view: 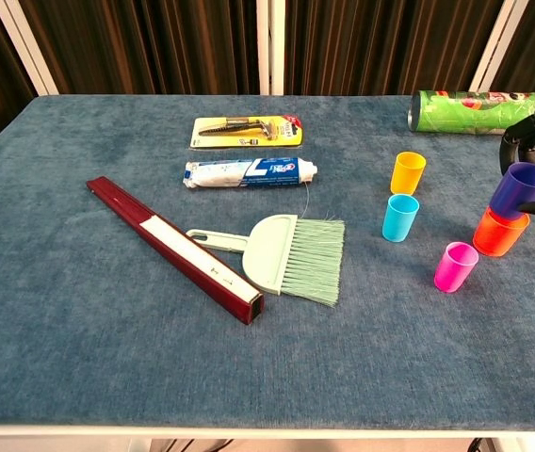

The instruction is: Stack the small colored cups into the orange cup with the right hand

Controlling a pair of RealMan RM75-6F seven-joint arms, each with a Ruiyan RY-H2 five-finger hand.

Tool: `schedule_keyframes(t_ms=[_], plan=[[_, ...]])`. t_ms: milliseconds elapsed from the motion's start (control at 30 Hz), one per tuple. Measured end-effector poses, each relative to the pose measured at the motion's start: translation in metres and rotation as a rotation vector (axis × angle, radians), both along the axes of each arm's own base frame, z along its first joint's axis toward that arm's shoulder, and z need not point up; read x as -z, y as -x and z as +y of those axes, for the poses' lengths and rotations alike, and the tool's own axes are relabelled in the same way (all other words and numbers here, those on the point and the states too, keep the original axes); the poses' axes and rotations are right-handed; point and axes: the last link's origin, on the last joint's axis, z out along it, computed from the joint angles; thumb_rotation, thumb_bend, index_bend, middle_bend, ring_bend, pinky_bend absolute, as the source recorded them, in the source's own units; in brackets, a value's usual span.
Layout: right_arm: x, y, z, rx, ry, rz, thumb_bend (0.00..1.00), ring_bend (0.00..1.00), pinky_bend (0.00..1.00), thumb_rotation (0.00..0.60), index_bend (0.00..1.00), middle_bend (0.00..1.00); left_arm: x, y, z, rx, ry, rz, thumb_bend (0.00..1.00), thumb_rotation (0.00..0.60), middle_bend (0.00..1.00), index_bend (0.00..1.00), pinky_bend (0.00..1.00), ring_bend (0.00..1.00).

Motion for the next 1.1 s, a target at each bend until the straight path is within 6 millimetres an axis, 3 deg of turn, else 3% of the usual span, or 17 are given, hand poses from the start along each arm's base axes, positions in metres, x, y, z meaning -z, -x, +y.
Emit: schedule_keyframes(t_ms=[167, 333, 433, 767, 1100], plan=[[0.002, 0.000, 0.002, 0.001, -0.016, 0.006, 0.15, 0.35, 0.41, 0.600, 0.53, 0.49, 0.000, 0.000, 0.001, 0.003, 0.000, 0.000, 0.11, 0.600, 0.06, 0.10, 0.00, 0.00], [0.001, -0.001, 0.001, -0.005, -0.021, 0.007, 0.12, 0.26, 0.34, 0.600, 0.35, 0.37, 0.000, 0.000, 0.001, 0.002, 0.000, 0.001, 0.11, 0.600, 0.06, 0.10, 0.00, 0.00], [-0.001, -0.001, 0.001, -0.003, -0.022, 0.003, 0.11, 0.25, 0.34, 0.600, 0.29, 0.34, -0.001, -0.001, 0.001, 0.002, -0.002, 0.001, 0.11, 0.600, 0.06, 0.10, 0.00, 0.00], [-0.004, -0.001, -0.001, -0.002, -0.006, -0.018, 0.10, 0.24, 0.34, 0.600, 0.27, 0.32, -0.001, -0.001, 0.001, 0.004, -0.001, 0.002, 0.11, 0.600, 0.06, 0.10, 0.00, 0.00], [-0.001, -0.024, -0.033, -0.035, 0.066, -0.035, 0.10, 0.24, 0.40, 0.600, 0.24, 0.29, 0.000, -0.003, 0.002, 0.012, 0.004, 0.010, 0.11, 0.600, 0.06, 0.10, 0.00, 0.00]])
